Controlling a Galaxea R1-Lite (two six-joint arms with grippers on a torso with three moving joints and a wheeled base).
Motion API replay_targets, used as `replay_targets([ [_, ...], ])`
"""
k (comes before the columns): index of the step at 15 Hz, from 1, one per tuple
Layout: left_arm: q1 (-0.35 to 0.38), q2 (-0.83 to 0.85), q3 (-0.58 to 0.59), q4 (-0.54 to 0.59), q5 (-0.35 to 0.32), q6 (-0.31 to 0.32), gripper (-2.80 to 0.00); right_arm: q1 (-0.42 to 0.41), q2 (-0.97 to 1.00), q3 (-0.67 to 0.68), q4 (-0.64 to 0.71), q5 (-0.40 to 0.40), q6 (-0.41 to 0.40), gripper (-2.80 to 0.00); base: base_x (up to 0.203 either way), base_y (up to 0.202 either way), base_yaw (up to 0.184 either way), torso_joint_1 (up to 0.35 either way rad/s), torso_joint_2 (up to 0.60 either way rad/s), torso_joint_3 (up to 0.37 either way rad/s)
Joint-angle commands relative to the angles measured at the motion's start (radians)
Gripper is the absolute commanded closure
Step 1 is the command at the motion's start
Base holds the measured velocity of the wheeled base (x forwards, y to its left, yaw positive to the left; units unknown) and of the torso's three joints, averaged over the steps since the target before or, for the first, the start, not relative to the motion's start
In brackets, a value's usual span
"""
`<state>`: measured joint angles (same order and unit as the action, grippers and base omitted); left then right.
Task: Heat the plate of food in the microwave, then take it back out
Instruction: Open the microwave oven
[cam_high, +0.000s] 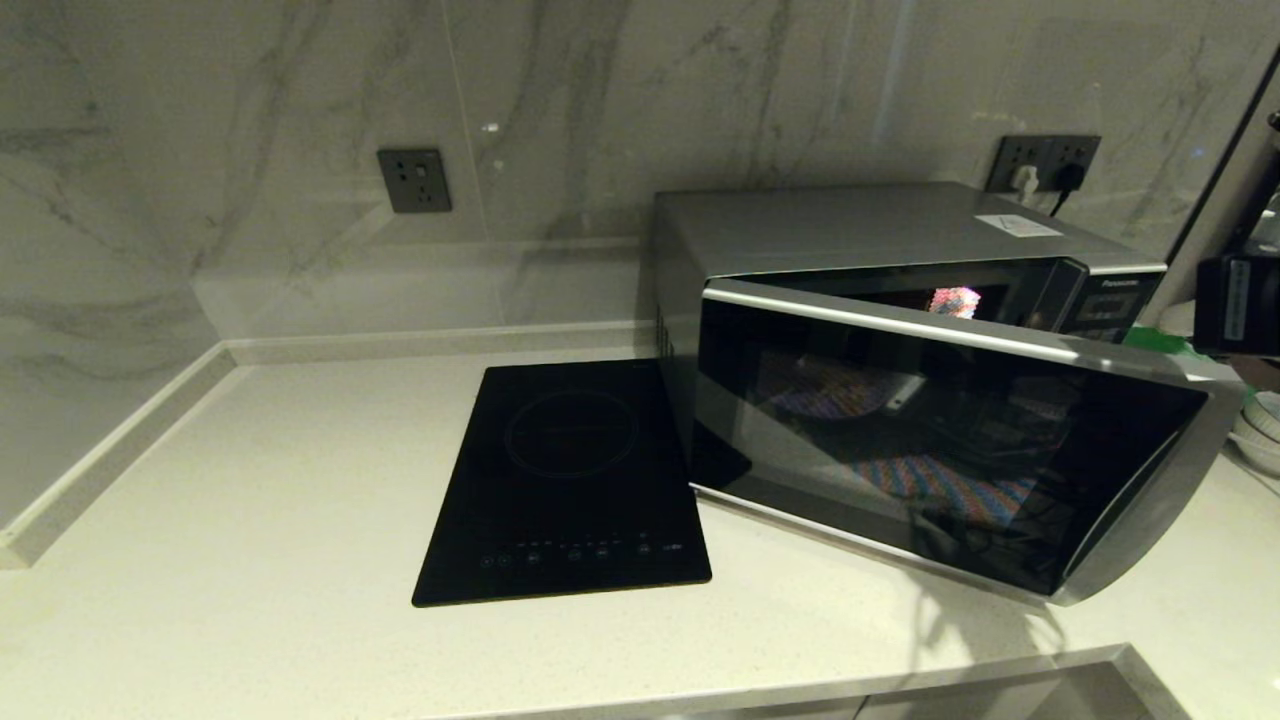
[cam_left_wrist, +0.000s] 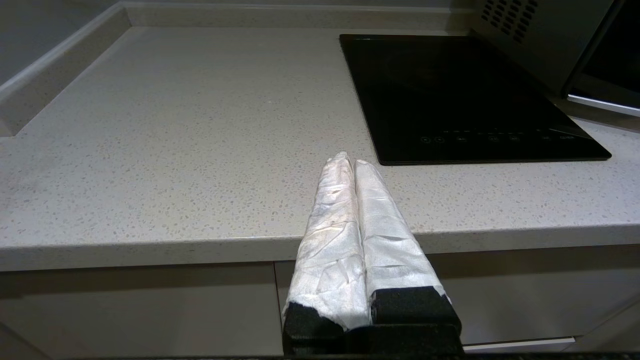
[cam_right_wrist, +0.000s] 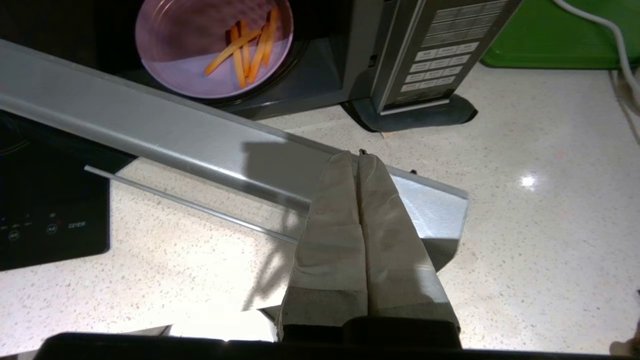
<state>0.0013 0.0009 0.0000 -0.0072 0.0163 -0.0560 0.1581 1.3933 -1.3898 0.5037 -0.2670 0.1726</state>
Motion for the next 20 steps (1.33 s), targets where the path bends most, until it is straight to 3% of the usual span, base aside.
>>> replay_targets([
  [1,0.000,0.001,0.000,0.000,0.001,-0.001,0.00,-0.015,0.002,0.001,-0.004,-0.023,-0.002,0.00,0.000,0.000,0.000,0.000,0.00,0.000],
  [3,0.000,0.001,0.000,0.000,0.001,-0.001,0.00,-0.060,0.055,-0.002,-0.026,-0.058,-0.033,0.00,0.000,0.000,0.000,0.000,0.00,0.000],
  [5,0.000,0.001,0.000,0.000,0.001,-0.001,0.00,-0.106,0.116,0.006,-0.154,-0.106,-0.076,0.00,0.000,0.000,0.000,0.000,0.00,0.000],
  [8,0.000,0.001,0.000,0.000,0.001,-0.001,0.00,-0.118,0.148,0.006,-0.182,-0.116,-0.110,0.00,0.000,0.000,0.000,0.000,0.00,0.000],
  [14,0.000,0.001,0.000,0.000,0.001,-0.001,0.00,-0.115,0.119,0.018,-0.171,-0.074,-0.107,0.00,0.000,0.000,0.000,0.000,0.00,0.000],
  [20,0.000,0.001,0.000,0.000,0.001,-0.001,0.00,-0.112,0.053,0.040,-0.079,0.015,-0.100,0.00,0.000,0.000,0.000,0.000,0.00,0.000],
])
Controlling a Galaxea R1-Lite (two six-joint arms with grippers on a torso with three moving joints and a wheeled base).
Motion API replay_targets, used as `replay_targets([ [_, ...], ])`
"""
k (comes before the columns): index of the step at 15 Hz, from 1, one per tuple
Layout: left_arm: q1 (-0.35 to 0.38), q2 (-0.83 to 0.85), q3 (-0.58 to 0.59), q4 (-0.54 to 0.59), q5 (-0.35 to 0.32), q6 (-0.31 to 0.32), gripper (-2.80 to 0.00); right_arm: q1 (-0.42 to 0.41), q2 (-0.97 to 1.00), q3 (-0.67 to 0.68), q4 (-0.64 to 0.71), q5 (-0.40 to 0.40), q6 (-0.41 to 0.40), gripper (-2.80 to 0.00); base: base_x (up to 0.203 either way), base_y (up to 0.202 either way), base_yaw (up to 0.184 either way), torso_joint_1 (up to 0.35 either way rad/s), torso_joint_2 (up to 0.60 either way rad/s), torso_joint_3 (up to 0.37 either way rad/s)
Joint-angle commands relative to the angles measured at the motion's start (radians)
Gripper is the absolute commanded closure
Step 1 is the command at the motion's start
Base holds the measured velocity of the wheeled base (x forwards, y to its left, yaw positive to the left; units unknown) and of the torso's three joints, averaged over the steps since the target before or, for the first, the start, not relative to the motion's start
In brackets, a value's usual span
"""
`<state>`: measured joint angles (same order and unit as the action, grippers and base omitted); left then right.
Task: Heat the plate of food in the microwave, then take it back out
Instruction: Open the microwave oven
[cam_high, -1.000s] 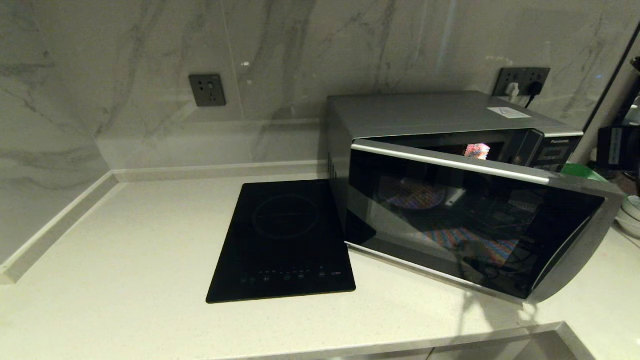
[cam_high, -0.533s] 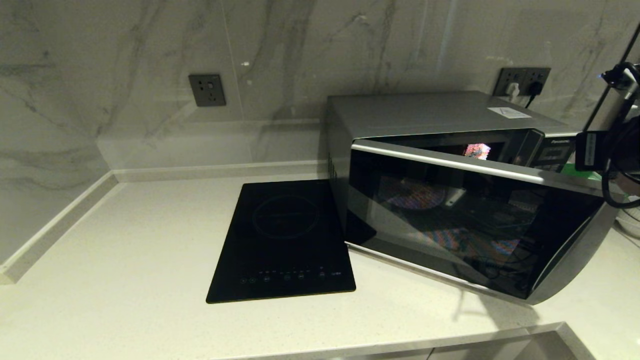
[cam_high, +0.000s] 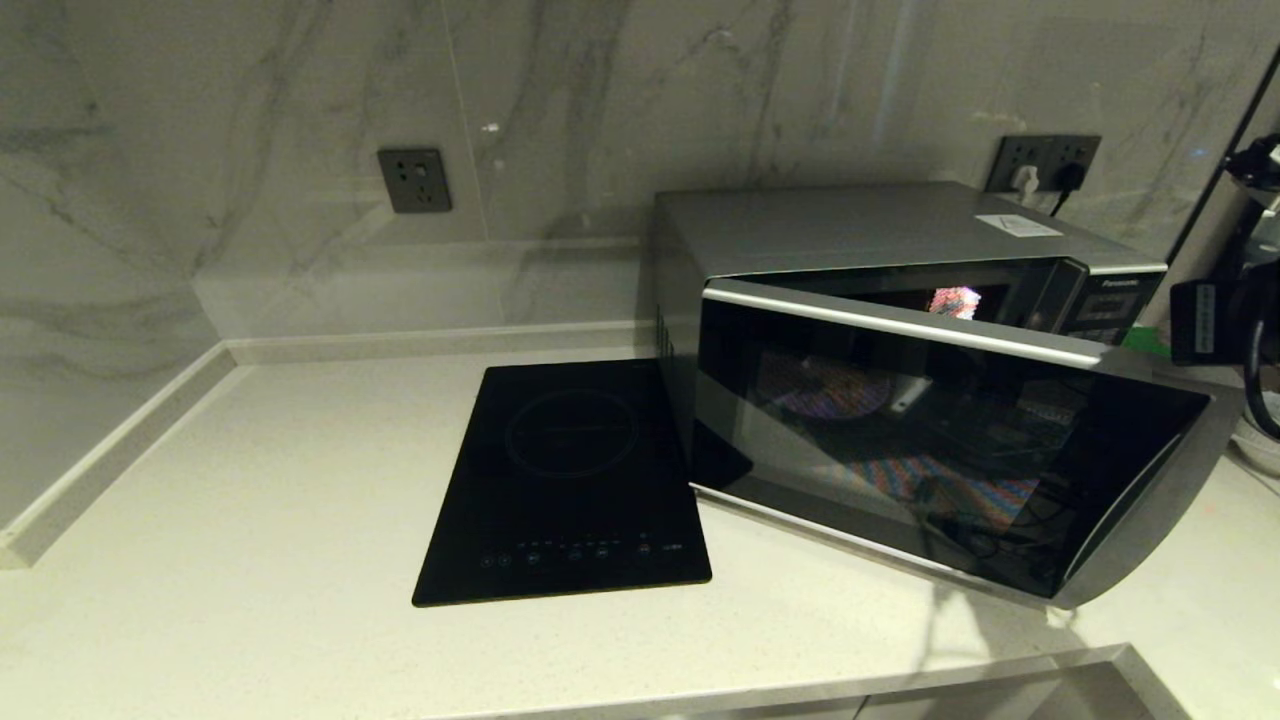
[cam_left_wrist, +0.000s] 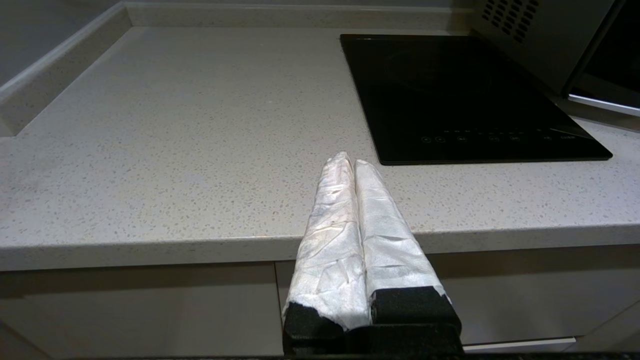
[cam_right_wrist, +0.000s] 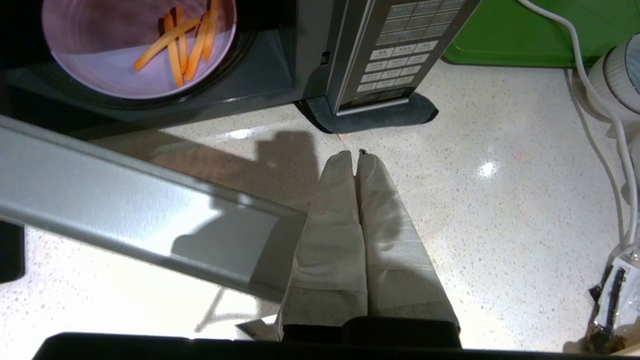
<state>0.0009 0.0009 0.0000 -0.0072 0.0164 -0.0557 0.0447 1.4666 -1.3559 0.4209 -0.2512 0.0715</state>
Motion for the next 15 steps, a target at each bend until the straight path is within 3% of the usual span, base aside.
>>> replay_targets([
  [1,0.001,0.001,0.000,0.000,0.000,-0.001,0.00,0.001,-0.022,0.007,0.004,0.001,0.001,0.00,0.000,0.000,0.000,0.000,0.00,0.000],
  [12,0.001,0.001,0.000,0.000,-0.001,-0.001,0.00,0.022,-0.066,0.037,0.060,0.078,0.031,0.00,0.000,0.000,0.000,0.000,0.00,0.000],
  [15,0.001,0.001,0.000,0.000,0.000,-0.001,0.00,0.044,-0.102,0.039,0.124,0.155,0.060,0.00,0.000,0.000,0.000,0.000,0.00,0.000],
])
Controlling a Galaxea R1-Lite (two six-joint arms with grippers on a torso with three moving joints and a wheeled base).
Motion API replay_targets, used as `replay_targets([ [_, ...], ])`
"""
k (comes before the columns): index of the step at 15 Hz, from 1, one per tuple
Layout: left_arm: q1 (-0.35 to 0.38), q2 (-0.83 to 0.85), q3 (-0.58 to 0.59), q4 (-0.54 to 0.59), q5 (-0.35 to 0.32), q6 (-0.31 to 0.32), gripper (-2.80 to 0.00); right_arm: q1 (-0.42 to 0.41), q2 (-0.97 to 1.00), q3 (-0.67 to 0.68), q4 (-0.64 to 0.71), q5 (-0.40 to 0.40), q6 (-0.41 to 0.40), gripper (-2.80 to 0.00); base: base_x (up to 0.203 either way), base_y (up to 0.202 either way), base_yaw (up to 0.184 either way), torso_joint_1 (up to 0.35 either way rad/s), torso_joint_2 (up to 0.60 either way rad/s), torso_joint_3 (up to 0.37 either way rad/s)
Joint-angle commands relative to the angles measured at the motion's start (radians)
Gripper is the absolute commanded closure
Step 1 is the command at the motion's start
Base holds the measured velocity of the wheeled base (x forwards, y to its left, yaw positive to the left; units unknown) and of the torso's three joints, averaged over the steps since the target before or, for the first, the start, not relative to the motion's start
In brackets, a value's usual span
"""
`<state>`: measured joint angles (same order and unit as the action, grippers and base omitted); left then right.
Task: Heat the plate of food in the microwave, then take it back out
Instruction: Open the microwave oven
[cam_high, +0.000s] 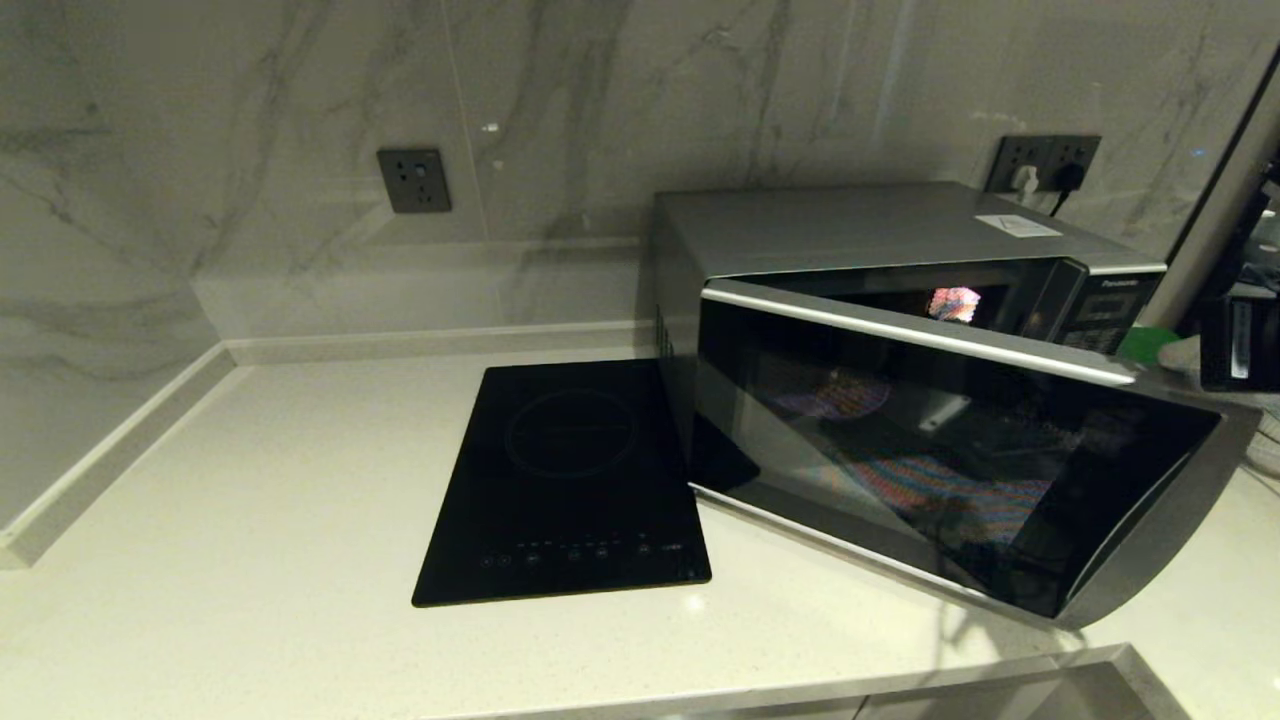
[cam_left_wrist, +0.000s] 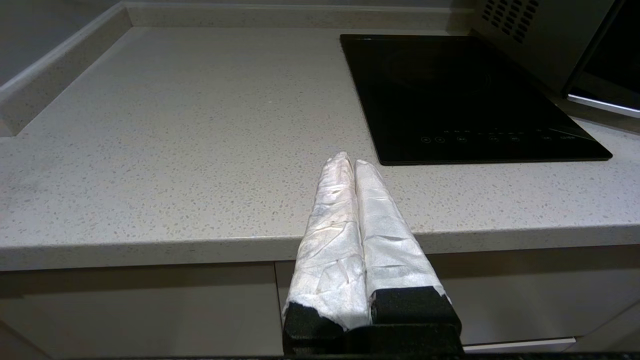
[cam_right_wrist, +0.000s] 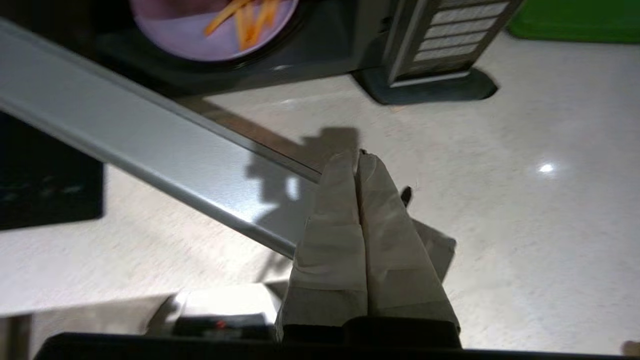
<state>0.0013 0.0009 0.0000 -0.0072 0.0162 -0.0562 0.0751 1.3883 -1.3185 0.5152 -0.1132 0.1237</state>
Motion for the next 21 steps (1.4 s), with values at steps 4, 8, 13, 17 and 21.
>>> replay_targets([
  [4,0.000,0.001,0.000,0.000,0.001,-0.001,0.00,0.109,-0.086,0.016,0.105,0.038,0.043,0.00,0.000,0.000,0.000,0.000,0.00,0.000],
  [8,0.000,0.001,0.000,0.000,0.001,-0.001,0.00,0.228,-0.142,0.015,0.163,0.038,0.094,0.00,0.000,0.000,0.000,0.000,0.00,0.000],
  [13,0.000,0.001,0.000,0.000,0.001,-0.001,0.00,0.354,-0.203,0.011,0.229,0.038,0.151,0.00,0.000,0.000,0.000,0.000,0.00,0.000],
  [17,0.000,0.001,0.000,0.000,0.001,-0.001,0.00,0.493,-0.210,0.013,0.271,0.038,0.223,0.00,0.000,0.000,0.000,0.000,0.00,0.000],
  [21,0.000,0.001,0.000,0.000,0.001,-0.001,0.00,0.503,-0.188,0.005,0.271,0.040,0.253,0.00,0.000,0.000,0.000,0.000,0.00,0.000],
])
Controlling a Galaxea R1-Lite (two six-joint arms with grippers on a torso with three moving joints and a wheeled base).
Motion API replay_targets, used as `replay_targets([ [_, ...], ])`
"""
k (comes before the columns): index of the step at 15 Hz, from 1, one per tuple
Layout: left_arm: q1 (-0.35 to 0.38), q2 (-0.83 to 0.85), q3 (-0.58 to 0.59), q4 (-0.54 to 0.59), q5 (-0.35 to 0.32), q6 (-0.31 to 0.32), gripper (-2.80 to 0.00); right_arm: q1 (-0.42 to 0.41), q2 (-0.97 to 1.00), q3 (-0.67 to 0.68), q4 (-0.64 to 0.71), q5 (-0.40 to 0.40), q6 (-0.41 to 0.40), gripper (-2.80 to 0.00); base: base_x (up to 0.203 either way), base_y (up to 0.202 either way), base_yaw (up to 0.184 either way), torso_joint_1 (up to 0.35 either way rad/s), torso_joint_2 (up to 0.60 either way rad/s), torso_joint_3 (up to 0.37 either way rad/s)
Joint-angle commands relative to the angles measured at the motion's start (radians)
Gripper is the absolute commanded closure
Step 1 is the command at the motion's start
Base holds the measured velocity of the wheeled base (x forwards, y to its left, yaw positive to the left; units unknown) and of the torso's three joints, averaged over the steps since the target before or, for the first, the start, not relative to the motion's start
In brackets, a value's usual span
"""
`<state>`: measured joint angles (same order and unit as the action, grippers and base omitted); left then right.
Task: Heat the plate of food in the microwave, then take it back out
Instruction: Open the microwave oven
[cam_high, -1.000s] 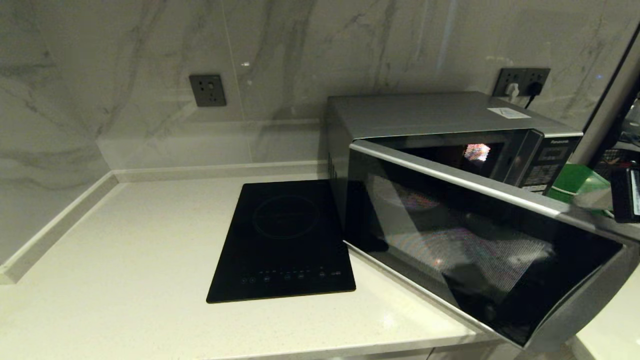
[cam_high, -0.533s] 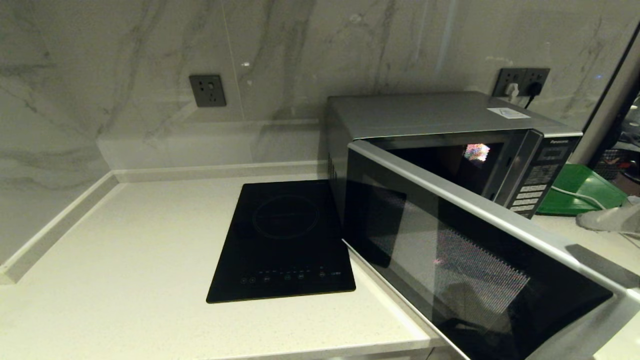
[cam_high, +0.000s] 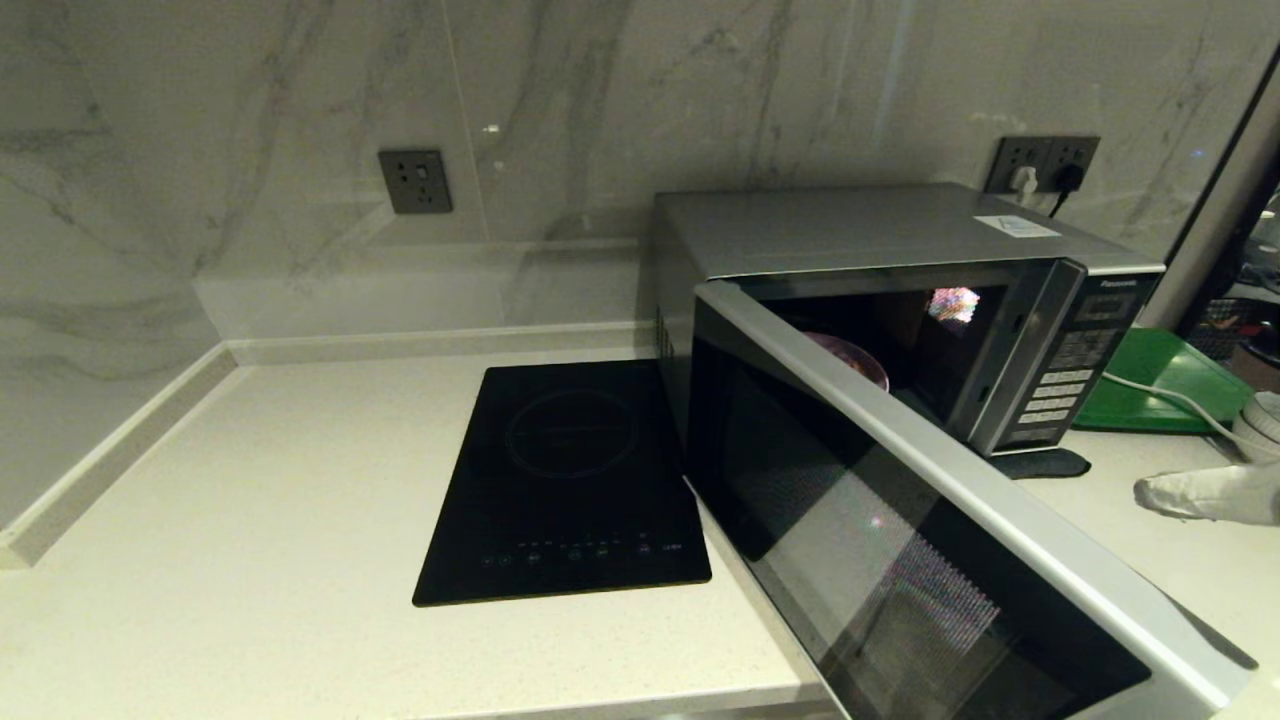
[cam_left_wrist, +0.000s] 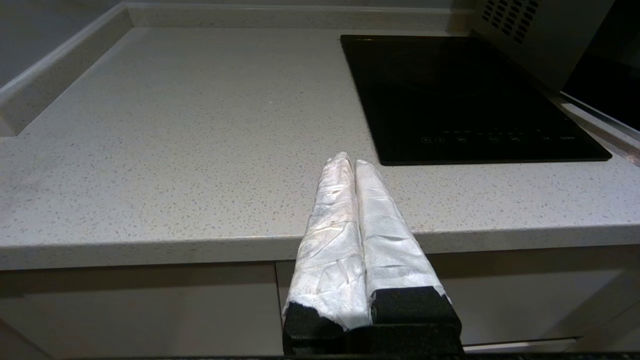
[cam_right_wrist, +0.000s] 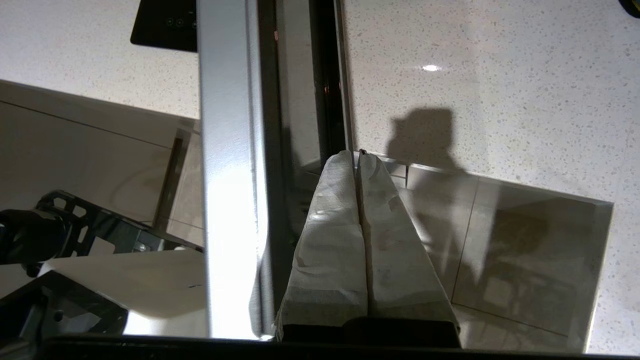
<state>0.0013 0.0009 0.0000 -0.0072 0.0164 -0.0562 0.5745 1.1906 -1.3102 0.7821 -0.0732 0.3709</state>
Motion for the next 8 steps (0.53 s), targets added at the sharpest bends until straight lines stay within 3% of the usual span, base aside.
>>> replay_targets([
  [1,0.000,0.001,0.000,0.000,0.000,-0.001,0.00,0.004,0.009,-0.004,0.003,-0.002,0.008,0.00,0.000,0.000,0.000,0.000,0.00,0.000],
  [8,0.000,0.001,0.000,0.000,0.000,-0.001,0.00,-0.003,0.014,-0.006,0.002,-0.010,0.077,0.00,0.000,0.000,0.000,0.000,0.00,0.000],
])
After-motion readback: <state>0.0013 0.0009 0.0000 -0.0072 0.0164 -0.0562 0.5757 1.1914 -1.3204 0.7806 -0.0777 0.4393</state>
